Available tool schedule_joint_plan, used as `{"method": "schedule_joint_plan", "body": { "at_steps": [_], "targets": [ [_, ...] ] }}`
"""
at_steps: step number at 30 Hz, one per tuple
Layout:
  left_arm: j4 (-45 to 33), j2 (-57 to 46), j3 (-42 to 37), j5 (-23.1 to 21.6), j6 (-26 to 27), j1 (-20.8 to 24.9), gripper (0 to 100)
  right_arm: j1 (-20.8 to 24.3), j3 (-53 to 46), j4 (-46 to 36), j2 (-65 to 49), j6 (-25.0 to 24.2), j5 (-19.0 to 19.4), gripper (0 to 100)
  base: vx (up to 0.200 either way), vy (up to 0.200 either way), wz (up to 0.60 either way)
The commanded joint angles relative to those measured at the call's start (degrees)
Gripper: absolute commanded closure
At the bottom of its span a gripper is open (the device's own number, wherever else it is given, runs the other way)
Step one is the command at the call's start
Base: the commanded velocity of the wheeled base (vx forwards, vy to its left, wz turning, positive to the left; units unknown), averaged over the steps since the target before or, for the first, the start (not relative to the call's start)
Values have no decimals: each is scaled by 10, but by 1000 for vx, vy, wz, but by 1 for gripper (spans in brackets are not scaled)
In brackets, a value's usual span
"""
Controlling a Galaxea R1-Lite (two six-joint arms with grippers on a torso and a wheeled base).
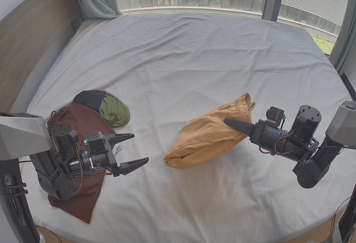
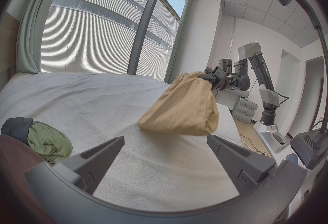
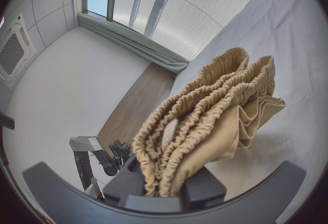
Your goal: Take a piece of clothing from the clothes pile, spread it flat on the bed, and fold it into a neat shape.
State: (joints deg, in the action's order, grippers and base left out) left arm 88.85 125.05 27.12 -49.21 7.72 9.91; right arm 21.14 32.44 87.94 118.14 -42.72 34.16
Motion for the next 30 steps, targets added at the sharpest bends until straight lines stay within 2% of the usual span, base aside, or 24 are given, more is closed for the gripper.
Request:
{"method": "schedule_joint_plan", "body": {
  "at_steps": [1,7,14,18,25,30],
  "targets": [
    [0,1,-1,0,0,-1,0,-7,23,-1,2,-3,1,100,0,0,0],
    [0,2,-1,0,0,0,0,-24,110,-68,3,-7,32,100,0,0,0],
    [0,2,-1,0,0,1,0,-34,216,-133,31,-11,46,100,0,0,0],
    [0,3,-1,0,0,1,0,-37,281,-148,59,-40,48,100,0,0,0],
    [1,1,6,0,-8,5,0,-41,423,-220,122,-56,48,100,0,0,0],
    [1,2,5,0,-8,4,0,-42,478,-235,169,-72,48,100,0,0,0]
  ]
}}
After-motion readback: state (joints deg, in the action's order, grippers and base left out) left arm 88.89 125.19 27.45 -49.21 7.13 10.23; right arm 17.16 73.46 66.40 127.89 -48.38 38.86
